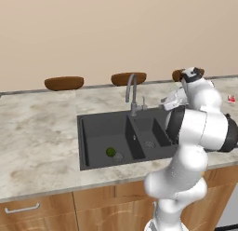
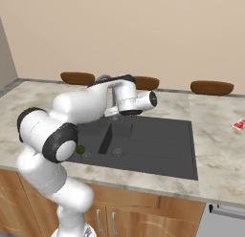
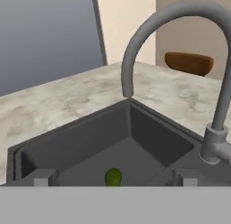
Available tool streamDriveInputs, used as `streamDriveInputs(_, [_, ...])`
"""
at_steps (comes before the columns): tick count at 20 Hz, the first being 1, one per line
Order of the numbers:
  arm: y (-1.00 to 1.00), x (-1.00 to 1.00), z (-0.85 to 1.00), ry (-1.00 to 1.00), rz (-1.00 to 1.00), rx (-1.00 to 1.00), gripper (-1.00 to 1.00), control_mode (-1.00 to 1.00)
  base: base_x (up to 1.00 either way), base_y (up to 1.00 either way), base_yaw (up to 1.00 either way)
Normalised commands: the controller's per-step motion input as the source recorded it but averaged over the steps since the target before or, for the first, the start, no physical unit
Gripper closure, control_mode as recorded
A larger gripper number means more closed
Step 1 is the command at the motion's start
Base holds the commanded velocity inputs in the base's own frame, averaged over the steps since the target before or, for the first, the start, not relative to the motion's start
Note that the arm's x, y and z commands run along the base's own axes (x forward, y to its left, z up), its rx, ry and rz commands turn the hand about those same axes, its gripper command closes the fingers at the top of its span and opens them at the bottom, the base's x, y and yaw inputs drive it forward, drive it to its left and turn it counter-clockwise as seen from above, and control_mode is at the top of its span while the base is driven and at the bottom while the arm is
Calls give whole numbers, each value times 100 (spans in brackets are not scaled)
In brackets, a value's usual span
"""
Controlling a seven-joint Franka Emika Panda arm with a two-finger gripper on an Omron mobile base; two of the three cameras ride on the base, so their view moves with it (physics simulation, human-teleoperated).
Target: Turn on the sink faucet. Then move the lime from the counter to the sink. Turn off the sink. Move the vegetable from the sink to the pot next to the stove. Finally move the pot to the rear right burner.
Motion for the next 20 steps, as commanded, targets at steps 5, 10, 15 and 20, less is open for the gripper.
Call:
streamDriveInputs(5, [56,-81,31,0,-11,-9,-100,-100,0,0,0])
streamDriveInputs(10, [58,-82,31,2,-11,-9,-100,-100,0,0,0])
streamDriveInputs(15, [60,-74,25,8,-11,-11,-100,-100,0,0,0])
streamDriveInputs(20, [65,-57,21,13,-12,-13,-100,-100,0,0,0])
